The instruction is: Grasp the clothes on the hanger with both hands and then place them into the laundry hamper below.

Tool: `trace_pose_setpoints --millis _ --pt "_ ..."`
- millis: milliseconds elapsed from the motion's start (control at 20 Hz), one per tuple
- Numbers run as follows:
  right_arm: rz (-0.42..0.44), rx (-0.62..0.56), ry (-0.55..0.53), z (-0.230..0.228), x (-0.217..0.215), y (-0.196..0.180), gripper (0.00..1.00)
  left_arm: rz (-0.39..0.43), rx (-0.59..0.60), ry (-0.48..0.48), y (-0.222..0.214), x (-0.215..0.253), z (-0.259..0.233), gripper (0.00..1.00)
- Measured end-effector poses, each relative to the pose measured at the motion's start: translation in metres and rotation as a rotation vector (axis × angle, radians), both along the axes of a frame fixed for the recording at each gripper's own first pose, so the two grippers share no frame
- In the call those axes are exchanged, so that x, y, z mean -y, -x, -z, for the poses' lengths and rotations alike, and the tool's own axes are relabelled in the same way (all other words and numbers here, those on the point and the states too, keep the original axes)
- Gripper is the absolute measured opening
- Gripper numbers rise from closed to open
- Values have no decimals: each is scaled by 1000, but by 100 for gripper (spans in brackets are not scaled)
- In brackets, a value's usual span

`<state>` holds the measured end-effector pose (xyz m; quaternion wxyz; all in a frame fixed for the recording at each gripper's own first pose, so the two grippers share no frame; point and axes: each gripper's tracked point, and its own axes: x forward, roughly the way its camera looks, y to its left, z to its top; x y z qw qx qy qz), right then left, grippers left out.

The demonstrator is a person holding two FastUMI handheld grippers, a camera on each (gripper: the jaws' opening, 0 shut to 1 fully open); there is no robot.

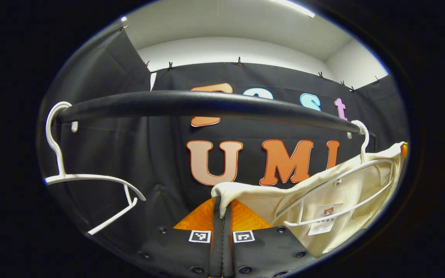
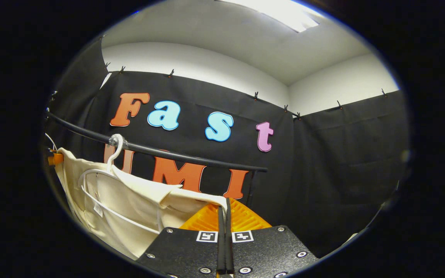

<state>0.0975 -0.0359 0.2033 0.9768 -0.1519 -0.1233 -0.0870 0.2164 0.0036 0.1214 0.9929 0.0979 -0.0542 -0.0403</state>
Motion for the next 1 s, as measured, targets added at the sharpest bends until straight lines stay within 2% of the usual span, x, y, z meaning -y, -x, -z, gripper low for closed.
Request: trace_pose_setpoints --millis 300,550,800,1000 --pt "16 -62 -37 29 25 -22 0 0 -37 -38 -25 15 17 7" --pt "4 -133 -30 66 25 -38 0 -19 -64 -53 -33 14 32 7" --pt "-17 -174 -41 98 20 -40 0 -25 -101 -28 -40 9 47 7" --pt "-19 -219 -51 118 28 -58 0 -41 -103 -28 -52 10 46 7"
